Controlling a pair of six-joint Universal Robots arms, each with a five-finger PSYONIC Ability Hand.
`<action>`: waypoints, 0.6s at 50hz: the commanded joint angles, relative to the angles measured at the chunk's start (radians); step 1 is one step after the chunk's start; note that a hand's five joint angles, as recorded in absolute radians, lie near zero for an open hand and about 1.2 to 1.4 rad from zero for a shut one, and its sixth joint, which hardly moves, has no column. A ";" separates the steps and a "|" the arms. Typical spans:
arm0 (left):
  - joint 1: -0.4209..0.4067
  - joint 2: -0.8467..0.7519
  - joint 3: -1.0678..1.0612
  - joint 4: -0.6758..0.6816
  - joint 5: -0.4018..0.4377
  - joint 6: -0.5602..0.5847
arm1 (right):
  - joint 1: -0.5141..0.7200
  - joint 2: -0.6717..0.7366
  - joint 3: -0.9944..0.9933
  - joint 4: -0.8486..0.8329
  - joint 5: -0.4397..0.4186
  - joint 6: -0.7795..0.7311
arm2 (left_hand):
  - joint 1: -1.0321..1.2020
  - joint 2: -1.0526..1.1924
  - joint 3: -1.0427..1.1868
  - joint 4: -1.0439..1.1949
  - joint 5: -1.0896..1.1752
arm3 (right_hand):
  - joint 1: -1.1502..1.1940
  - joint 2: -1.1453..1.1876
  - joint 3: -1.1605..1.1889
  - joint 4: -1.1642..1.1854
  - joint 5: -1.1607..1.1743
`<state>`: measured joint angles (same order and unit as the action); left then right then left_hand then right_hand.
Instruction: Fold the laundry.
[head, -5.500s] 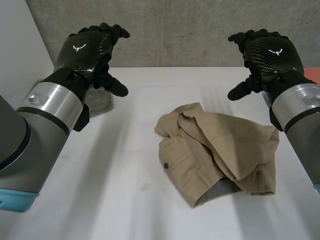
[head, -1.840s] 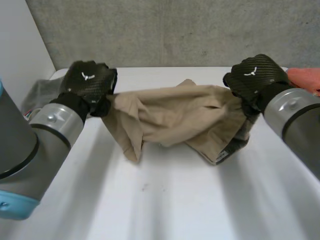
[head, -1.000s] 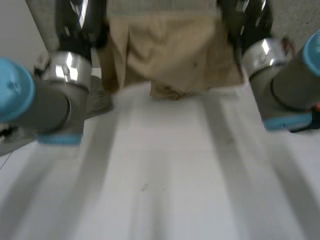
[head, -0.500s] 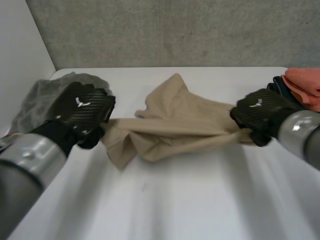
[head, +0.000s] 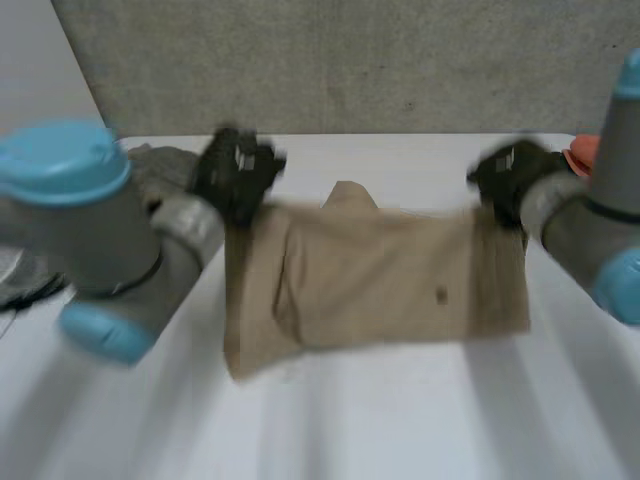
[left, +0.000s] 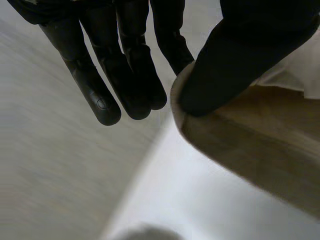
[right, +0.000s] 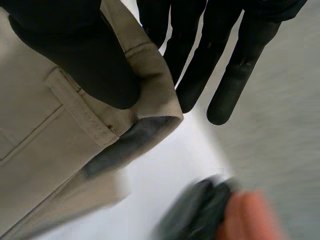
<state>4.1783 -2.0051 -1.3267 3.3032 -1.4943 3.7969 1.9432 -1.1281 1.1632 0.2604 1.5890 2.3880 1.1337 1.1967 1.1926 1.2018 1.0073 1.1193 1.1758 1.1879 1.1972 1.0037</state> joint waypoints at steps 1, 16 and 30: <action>-0.003 -0.043 0.451 0.353 -0.076 -0.026 | 0.042 -0.002 -0.206 -0.563 0.060 0.071 | 0.263 0.200 0.204 0.194 0.214 | 0.277 0.220 0.208 0.199 0.218; 0.000 0.014 0.270 0.477 -0.092 -0.083 | 0.054 -0.021 -0.040 -0.945 -0.010 0.086 | 0.263 0.200 0.204 0.194 0.214 | 0.277 0.220 0.208 0.199 0.218; -0.003 0.022 -0.278 0.467 -0.064 -0.083 | 0.037 0.140 0.240 -0.703 -0.158 0.068 | 0.263 0.200 0.204 0.194 0.214 | 0.277 0.220 0.208 0.199 0.218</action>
<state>4.1771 -1.9733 -1.4314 3.7689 -1.5714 3.7091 1.9859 -1.0757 1.3104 -0.5680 1.4645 2.4694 1.1346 1.1973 1.1928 1.2021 1.0161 1.1193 1.1758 1.1888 1.1974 1.0068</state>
